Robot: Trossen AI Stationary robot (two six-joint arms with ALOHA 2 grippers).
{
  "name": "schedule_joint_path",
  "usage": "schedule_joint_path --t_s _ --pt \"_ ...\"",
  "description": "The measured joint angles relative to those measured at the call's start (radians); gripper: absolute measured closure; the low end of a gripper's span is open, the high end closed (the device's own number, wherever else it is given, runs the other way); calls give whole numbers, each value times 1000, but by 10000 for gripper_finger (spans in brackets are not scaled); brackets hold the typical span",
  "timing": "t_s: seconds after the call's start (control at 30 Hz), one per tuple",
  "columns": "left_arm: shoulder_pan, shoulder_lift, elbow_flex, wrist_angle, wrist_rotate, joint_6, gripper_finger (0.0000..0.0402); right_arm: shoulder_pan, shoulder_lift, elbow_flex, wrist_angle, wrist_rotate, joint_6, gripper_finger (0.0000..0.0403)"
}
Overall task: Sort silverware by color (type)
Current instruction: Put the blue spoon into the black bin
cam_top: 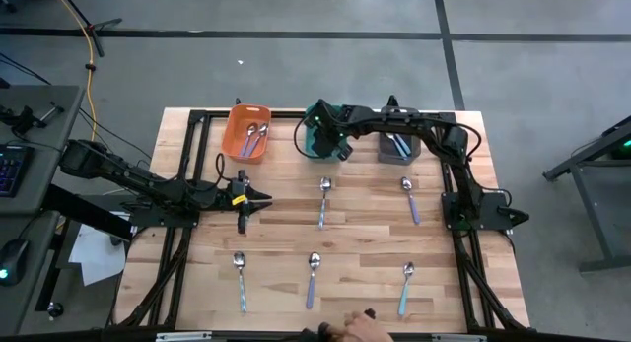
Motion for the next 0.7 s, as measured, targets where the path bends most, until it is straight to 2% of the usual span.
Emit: schedule_joint_path --t_s 0.13,0.3,0.47,0.57,0.7 --pt "0 0 0 0 0 0 326 29 -1 0 17 66 8 337" --pt "0 0 0 0 0 9 326 77 -27 10 11 131 155 358" --pt "0 0 0 0 0 51 326 96 -115 6 -71 70 398 399" --pt "0 0 1 1 0 66 326 92 -192 -72 -31 -3 537 401" --pt "6 0 1 -6 1 36 326 119 -316 -297 143 -21 627 402"
